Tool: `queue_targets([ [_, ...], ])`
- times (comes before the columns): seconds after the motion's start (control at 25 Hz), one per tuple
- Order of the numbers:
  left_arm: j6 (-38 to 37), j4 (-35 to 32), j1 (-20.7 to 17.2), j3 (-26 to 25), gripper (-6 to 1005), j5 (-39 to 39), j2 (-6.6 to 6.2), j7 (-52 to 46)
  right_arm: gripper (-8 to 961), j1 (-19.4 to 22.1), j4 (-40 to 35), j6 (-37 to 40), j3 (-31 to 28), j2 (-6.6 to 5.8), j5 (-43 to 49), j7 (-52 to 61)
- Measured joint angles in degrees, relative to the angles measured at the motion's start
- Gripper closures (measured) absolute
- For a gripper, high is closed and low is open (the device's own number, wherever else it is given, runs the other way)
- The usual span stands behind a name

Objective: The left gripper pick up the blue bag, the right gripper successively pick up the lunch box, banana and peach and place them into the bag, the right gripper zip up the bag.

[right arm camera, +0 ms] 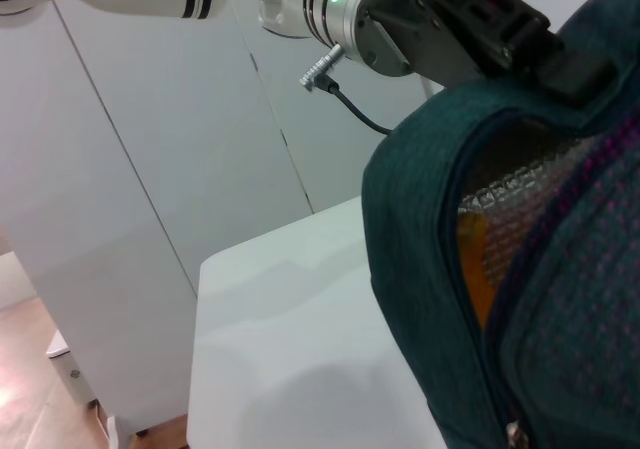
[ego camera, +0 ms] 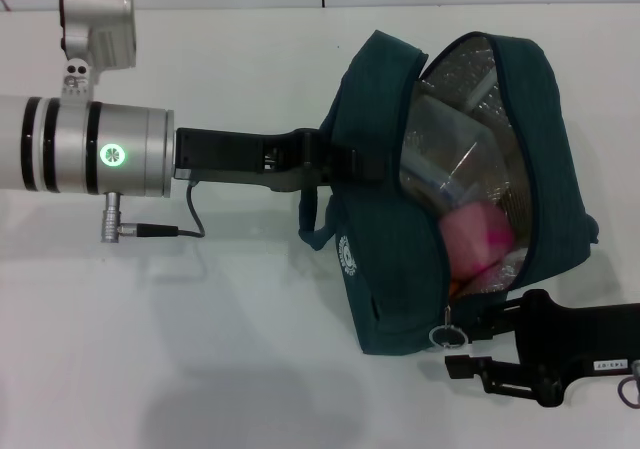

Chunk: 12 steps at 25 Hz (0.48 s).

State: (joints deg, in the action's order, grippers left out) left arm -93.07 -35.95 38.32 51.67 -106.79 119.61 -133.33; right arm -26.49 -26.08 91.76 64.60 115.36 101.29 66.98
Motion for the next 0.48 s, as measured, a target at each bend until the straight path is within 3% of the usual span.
queue_targets([
  [0.48,0.0,0.14,0.0,-0.01,946,0.0,0.0,-0.13,828,0.39,-0.56,-0.95,-0.41,0.05,-0.87,-0.49],
])
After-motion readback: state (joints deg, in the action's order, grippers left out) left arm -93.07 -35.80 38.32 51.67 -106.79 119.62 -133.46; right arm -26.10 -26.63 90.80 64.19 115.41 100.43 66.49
